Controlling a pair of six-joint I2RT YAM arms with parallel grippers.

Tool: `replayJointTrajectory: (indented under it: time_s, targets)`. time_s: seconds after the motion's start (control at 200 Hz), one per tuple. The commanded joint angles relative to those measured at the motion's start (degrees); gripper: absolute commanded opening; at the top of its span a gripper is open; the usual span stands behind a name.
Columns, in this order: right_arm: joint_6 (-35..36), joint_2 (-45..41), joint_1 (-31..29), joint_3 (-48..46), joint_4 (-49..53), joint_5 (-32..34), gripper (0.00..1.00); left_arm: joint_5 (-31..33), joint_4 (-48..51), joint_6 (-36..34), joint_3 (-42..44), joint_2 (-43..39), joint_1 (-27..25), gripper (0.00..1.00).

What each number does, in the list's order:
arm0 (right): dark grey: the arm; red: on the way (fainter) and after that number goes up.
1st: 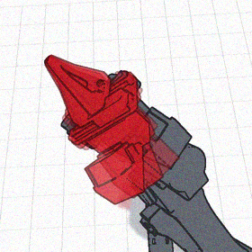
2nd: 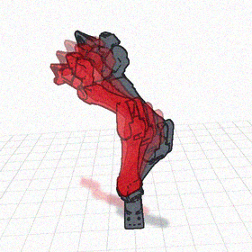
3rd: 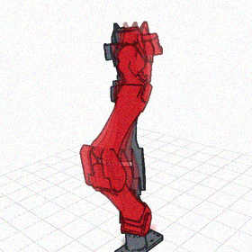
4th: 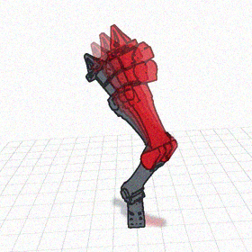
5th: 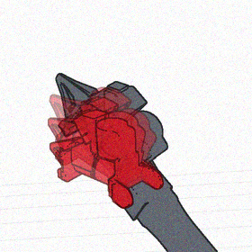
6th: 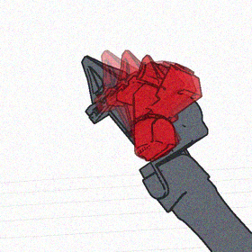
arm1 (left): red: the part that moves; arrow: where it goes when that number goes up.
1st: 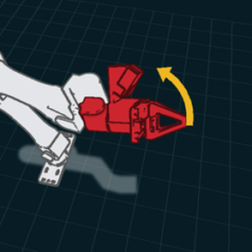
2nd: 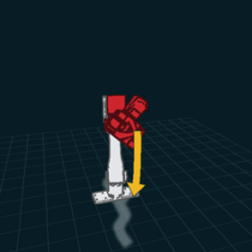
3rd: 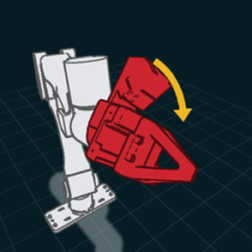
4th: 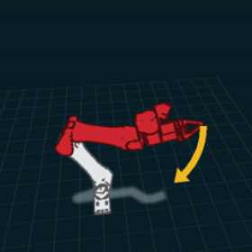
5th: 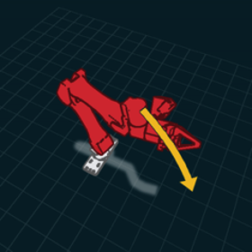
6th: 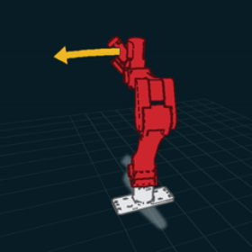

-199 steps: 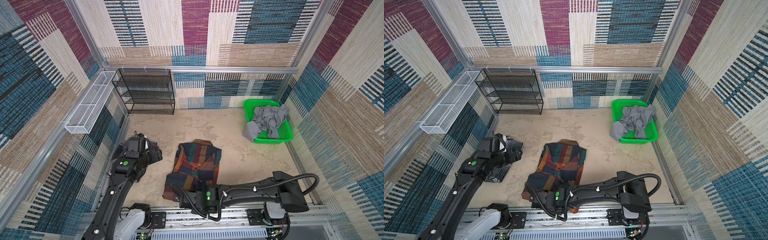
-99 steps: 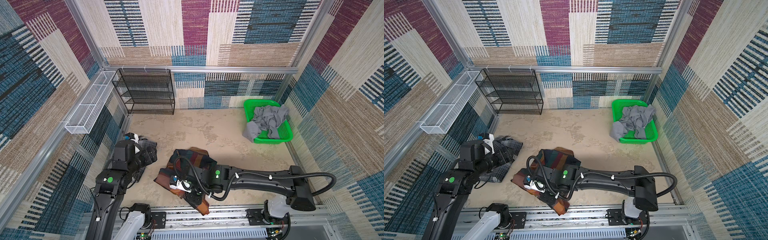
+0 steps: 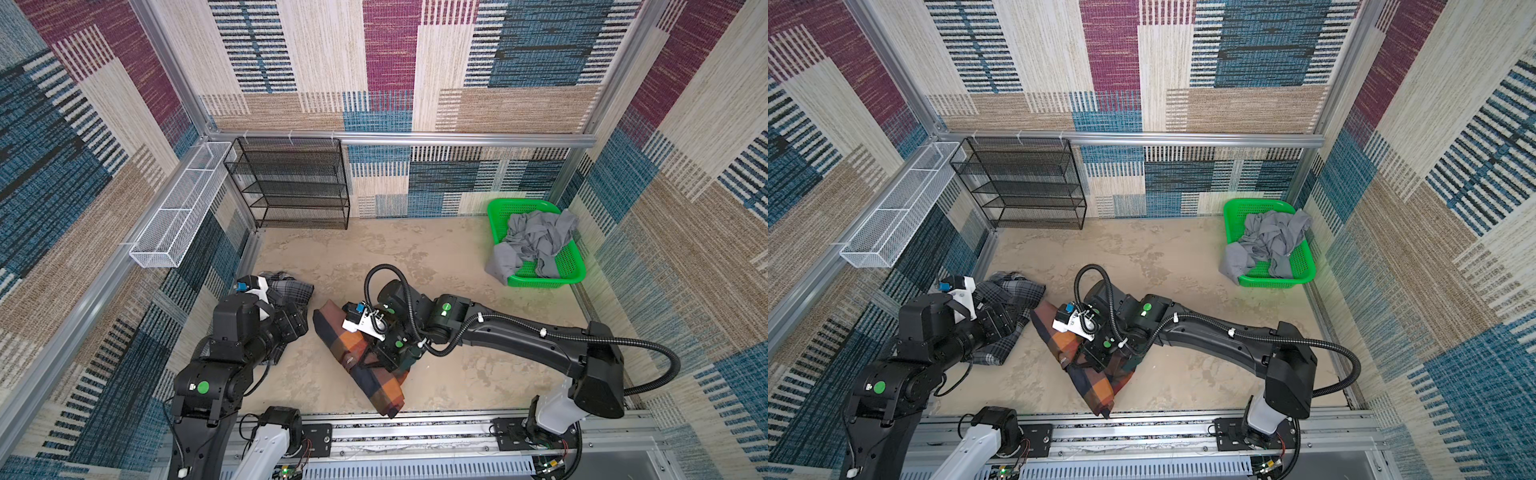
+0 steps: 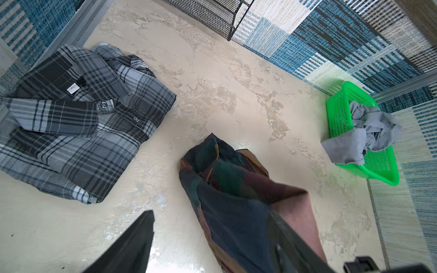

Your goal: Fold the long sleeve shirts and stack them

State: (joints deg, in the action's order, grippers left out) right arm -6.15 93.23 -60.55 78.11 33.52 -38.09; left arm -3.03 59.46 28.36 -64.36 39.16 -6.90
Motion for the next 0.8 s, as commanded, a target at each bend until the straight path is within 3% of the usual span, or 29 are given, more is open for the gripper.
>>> replayJointTrajectory:
  time_s: [0.0, 0.331, 0.596, 0.796]
  targets:
    - [-2.5, 1.2, 2.4, -1.0, -6.9, -10.4, 0.00, -0.6, 0.9, 1.2, 0.6, -0.1, 0.0, 0.78]
    - [-3.4, 10.0, 7.6, -1.4, -13.5, -22.8, 0.00, -0.8, 1.3, 1.8, 2.2, -0.6, 0.0, 0.77]
    - [-5.1, 18.5, 11.1, 1.6, -17.3, -27.7, 0.00, -1.4, 2.0, 2.2, 4.2, -1.1, 0.0, 0.77]
    - [-7.8, 19.4, 16.2, 1.3, -22.2, -31.4, 0.00, -2.3, 1.9, 2.6, 6.6, -0.9, 0.0, 0.77]
